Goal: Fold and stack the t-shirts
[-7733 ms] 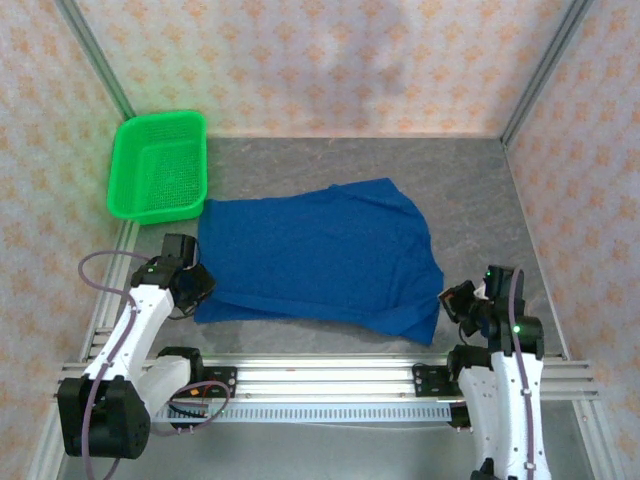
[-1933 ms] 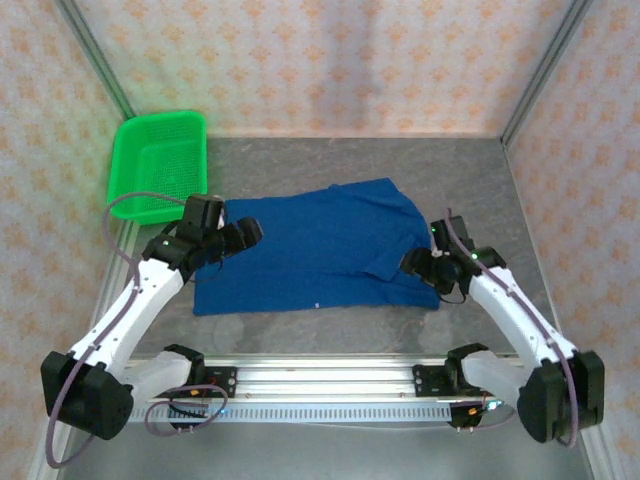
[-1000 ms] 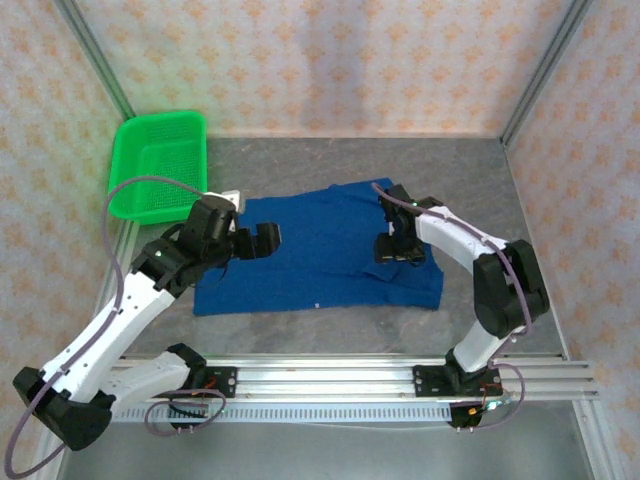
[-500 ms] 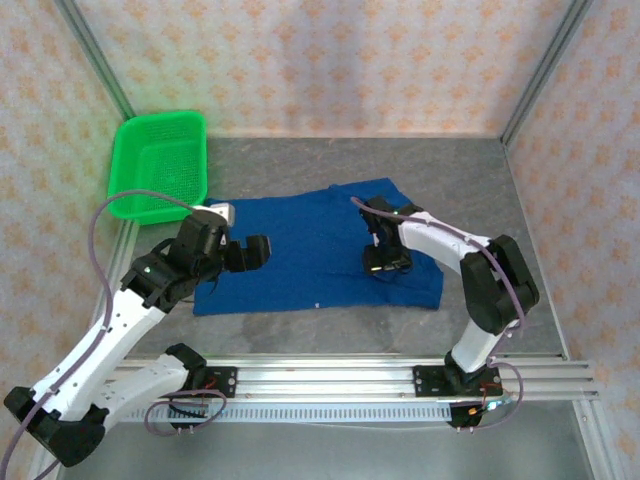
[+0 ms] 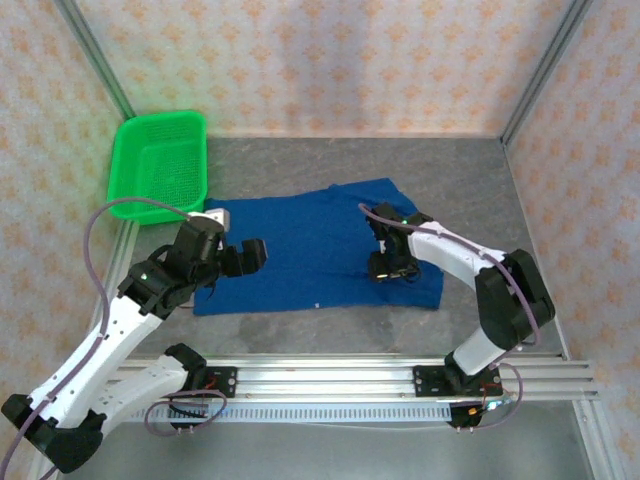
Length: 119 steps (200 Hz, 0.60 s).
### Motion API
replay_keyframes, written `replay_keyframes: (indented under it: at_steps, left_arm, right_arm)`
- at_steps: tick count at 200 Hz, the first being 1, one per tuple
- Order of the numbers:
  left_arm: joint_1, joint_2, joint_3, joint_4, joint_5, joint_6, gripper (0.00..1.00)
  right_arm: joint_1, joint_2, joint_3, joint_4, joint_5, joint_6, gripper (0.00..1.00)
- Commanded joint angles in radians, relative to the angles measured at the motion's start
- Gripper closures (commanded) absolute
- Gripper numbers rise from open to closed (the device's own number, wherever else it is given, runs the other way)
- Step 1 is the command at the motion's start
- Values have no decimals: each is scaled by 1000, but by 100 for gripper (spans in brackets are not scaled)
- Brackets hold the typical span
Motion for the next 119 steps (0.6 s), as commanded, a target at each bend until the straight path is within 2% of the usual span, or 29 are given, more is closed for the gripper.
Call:
replay_keyframes:
  at_steps: [1,55,119]
  left_arm:
    - [-10,-14,-7,-19,-33,-12,3]
    - [-9,-34,-21,-24,-43,-22,3]
    - [-9,-41,-30,-35,-56,-25,3]
  right_arm:
    - [7,23,-10,3,19,8,40]
    - [9,86,26,-3,38,-24,41]
    - [9,146,103,-18,91,-49,53]
